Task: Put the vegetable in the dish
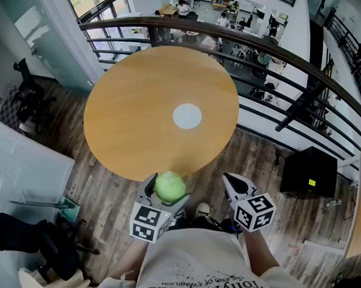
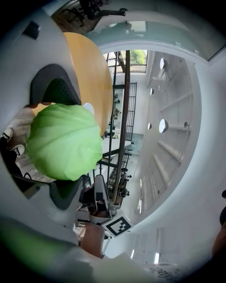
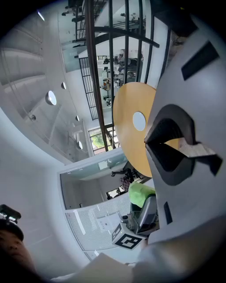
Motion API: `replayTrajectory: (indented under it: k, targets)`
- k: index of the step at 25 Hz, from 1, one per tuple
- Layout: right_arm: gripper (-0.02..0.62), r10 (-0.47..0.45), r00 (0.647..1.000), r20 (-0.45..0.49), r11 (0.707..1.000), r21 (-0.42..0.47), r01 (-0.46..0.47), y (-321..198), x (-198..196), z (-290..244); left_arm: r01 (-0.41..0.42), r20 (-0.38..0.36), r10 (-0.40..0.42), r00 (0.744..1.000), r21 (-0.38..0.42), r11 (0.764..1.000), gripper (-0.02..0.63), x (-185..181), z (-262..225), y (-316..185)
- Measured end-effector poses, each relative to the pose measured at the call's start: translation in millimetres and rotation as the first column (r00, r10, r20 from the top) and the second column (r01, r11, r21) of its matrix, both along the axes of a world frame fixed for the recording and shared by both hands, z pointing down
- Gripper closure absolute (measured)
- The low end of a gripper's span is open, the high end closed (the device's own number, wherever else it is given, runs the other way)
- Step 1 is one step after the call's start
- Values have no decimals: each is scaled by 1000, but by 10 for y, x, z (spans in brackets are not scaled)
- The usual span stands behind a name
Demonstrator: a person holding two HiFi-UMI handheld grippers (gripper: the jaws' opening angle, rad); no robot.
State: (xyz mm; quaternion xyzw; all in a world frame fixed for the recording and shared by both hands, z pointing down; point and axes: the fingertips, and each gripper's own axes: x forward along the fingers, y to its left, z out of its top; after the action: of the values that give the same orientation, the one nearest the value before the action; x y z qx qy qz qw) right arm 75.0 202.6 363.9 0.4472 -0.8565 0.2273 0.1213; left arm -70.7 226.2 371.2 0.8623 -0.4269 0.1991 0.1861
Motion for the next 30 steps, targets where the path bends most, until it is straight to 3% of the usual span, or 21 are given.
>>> replayTrajectory:
  k: [20,30]
  targets:
    - [572,46,999,22,999,6,-46,18,-45,-18,-23,4,23,1000,0,1000,115,-94,17,51]
    - [572,148,989,-6,989,17,-148,0,67,-68,-67,-9,67,998,-2,998,115,-330,52,104]
